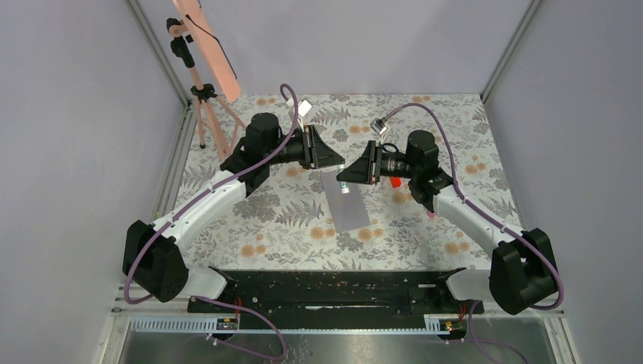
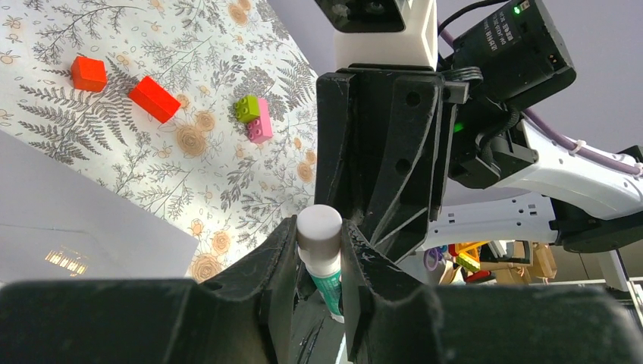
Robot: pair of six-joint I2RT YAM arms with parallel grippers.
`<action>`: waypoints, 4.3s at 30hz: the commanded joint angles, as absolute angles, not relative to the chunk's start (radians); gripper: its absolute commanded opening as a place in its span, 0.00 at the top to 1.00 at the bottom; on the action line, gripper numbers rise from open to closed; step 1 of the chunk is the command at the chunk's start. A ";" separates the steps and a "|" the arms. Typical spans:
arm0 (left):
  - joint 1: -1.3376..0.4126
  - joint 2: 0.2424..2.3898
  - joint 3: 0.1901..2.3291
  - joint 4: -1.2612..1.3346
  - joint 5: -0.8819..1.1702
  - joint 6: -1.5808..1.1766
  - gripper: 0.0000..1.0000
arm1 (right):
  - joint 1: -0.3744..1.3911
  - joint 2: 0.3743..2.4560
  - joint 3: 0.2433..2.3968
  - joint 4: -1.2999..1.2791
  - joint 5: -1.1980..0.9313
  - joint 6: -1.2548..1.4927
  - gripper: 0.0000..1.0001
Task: Place the letter into the envelope and seal it
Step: Close the solid glue cap on the solid glue.
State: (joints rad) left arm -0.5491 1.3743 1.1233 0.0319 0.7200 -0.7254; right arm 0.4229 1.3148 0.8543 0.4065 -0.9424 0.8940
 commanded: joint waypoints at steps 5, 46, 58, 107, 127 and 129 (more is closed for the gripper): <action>-0.601 1.299 1.132 0.006 0.949 -0.742 0.91 | 0.373 1.290 0.847 0.555 -0.777 0.876 1.00; -0.692 1.274 1.091 -0.005 0.812 -0.763 0.91 | 0.373 1.322 0.839 0.658 -0.541 0.984 1.00; -0.693 1.280 1.162 -0.191 0.959 -0.585 0.93 | 0.347 1.370 0.904 0.638 -0.606 0.976 1.00; -0.523 1.252 1.093 0.226 0.786 -1.007 0.93 | 0.346 1.213 0.975 0.288 -1.028 0.655 1.00; -0.522 1.275 1.093 0.222 0.767 -1.007 0.92 | 0.439 1.219 1.029 0.216 -1.094 0.612 1.00; -0.522 1.275 1.095 0.219 0.764 -1.002 0.90 | 0.438 1.219 1.031 0.216 -1.091 0.613 1.00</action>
State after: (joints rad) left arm -0.5243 1.2839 1.0874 0.1802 0.7738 -1.0210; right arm 0.4320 1.2339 0.9825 0.1913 -1.0660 0.6182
